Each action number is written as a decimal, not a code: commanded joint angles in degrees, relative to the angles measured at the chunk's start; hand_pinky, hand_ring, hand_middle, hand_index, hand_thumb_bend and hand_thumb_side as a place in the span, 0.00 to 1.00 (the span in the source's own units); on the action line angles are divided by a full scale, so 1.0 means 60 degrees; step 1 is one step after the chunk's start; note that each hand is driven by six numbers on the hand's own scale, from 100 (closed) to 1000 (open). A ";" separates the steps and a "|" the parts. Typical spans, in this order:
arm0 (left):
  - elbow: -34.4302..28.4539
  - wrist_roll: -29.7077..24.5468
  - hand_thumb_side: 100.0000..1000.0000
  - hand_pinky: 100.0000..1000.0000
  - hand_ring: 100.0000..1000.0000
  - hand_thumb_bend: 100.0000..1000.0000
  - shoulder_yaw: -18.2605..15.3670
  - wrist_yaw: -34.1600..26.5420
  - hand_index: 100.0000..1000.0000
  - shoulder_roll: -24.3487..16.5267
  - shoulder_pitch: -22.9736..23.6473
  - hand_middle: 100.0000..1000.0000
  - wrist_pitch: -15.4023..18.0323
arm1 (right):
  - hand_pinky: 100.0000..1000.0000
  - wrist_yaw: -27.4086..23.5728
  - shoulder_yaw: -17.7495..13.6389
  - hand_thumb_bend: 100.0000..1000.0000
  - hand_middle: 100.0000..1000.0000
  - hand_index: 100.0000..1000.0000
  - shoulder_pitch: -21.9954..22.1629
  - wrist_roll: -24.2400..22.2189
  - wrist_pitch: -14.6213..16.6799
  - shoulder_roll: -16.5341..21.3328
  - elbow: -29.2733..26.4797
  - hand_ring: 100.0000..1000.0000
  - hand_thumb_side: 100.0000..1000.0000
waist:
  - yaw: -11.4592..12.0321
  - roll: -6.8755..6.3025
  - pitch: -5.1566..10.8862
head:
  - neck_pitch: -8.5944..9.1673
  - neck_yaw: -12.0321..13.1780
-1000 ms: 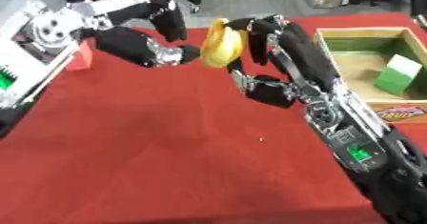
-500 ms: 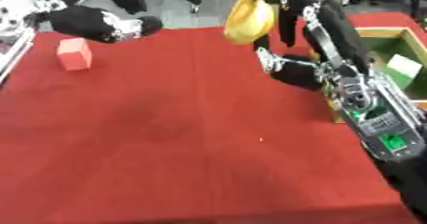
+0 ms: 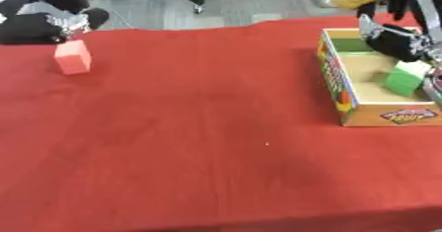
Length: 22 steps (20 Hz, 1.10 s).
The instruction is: Pick up the objects with one hand, pass them to the other hand, and then place them into the box on the other side of the table.
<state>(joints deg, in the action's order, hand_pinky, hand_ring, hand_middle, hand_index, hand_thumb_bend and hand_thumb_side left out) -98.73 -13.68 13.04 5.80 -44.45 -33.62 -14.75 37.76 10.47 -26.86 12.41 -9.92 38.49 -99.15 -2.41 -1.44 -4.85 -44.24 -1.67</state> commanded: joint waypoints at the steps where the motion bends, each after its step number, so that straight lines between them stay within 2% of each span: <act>1: -0.0005 0.0199 0.51 0.72 0.57 0.43 -0.0264 -0.0130 0.55 -0.0314 0.0015 0.47 0.0000 | 0.50 0.0240 -0.0526 0.00 0.20 0.26 0.0056 0.0126 -0.0233 0.0797 0.0839 0.21 0.00 | 0.0027 0.0013 0.0043 | 0.0021 -0.0062; 4: 0.0066 0.0280 0.51 0.72 0.57 0.43 -0.0302 -0.0179 0.55 -0.0305 0.0107 0.47 -0.0008 | 0.53 0.0331 -0.0616 0.00 0.23 0.27 0.0189 -0.0272 0.0190 0.1226 0.1629 0.24 0.00 | 0.0057 0.0049 0.0030 | 0.0021 -0.0096; 7: 0.0133 0.0328 0.52 0.72 0.57 0.43 -0.0318 -0.0230 0.55 -0.0262 0.0160 0.47 -0.0004 | 0.55 0.0503 -0.0611 0.00 0.29 0.40 0.0098 -0.1177 0.0887 0.1363 0.2450 0.28 0.00 | 0.0073 0.0060 0.0028 | 0.0021 -0.0112; 8: 0.0144 0.0331 0.52 0.72 0.57 0.43 -0.0315 -0.0246 0.55 -0.0254 0.0169 0.47 -0.0001 | 0.57 0.0540 -0.0623 0.00 0.32 0.52 0.0048 -0.1447 0.1093 0.1358 0.2683 0.30 0.00 | 0.0077 0.0057 0.0026 | 0.0021 -0.0113; 9: 0.0152 0.0327 0.52 0.72 0.57 0.43 -0.0310 -0.0256 0.55 -0.0251 0.0174 0.47 -0.0001 | 0.58 0.0556 -0.0627 0.00 0.33 0.57 -0.0014 -0.1730 0.1304 0.1337 0.2904 0.31 0.00 | 0.0082 0.0051 0.0025 | 0.0021 -0.0114; 10: 0.0158 0.0318 0.52 0.72 0.57 0.43 -0.0308 -0.0261 0.55 -0.0251 0.0177 0.47 -0.0003 | 0.60 0.0582 -0.0622 0.00 0.38 0.69 -0.0079 -0.2034 0.1512 0.1319 0.3105 0.35 0.18 | 0.0086 0.0044 0.0022 | 0.0021 -0.0111; 11: 0.0164 0.0311 0.52 0.72 0.57 0.43 -0.0312 -0.0260 0.55 -0.0250 0.0179 0.47 -0.0007 | 0.61 0.0634 -0.0614 0.00 0.39 0.73 -0.0148 -0.2357 0.1712 0.1299 0.3279 0.36 0.23 | 0.0089 0.0037 0.0020 | 0.0021 -0.0111; 12: 0.0175 0.0308 0.52 0.72 0.57 0.43 -0.0320 -0.0258 0.55 -0.0247 0.0179 0.47 -0.0014 | 0.63 0.0651 -0.0603 0.00 0.44 0.82 -0.0210 -0.2715 0.1911 0.1274 0.3440 0.40 0.37 | 0.0092 0.0031 0.0017 | 0.0021 -0.0117; 15: 0.0220 0.0306 0.53 0.72 0.57 0.43 -0.0328 -0.0259 0.55 -0.0236 0.0186 0.47 -0.0030 | 0.65 0.0795 -0.0648 0.00 0.48 0.94 -0.0400 -0.3701 0.2332 0.1268 0.3745 0.43 0.53 | 0.0091 0.0015 0.0006 | 0.0021 -0.0108; 16: 0.0235 0.0302 0.53 0.72 0.57 0.43 -0.0329 -0.0257 0.55 -0.0237 0.0192 0.47 -0.0035 | 0.65 0.0899 -0.0689 0.05 0.48 0.96 -0.0436 -0.3883 0.2397 0.1269 0.3764 0.43 0.55 | 0.0087 0.0011 0.0001 | 0.0021 -0.0101; 19: 0.0292 0.0306 0.53 0.72 0.57 0.44 -0.0344 -0.0241 0.55 -0.0240 0.0213 0.47 -0.0055 | 0.66 0.1250 -0.0818 0.13 0.49 0.98 -0.0454 -0.4064 0.2410 0.1285 0.3688 0.43 0.54 | 0.0075 0.0007 -0.0015 | 0.0021 -0.0087; 22: 0.0367 0.0315 0.53 0.72 0.57 0.44 -0.0357 -0.0227 0.55 -0.0237 0.0229 0.47 -0.0071 | 0.66 0.1397 -0.0886 0.13 0.48 0.99 -0.0414 -0.4059 0.2379 0.1302 0.3579 0.43 0.48 | 0.0061 0.0007 -0.0017 | 0.0021 -0.0071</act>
<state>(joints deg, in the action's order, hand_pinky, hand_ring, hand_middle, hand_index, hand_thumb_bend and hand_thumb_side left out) -96.26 -11.87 12.17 4.48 -44.45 -31.74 -15.03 45.51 6.18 -28.52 -11.73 4.35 44.17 -76.65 -2.02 -1.44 -4.87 -44.25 -2.13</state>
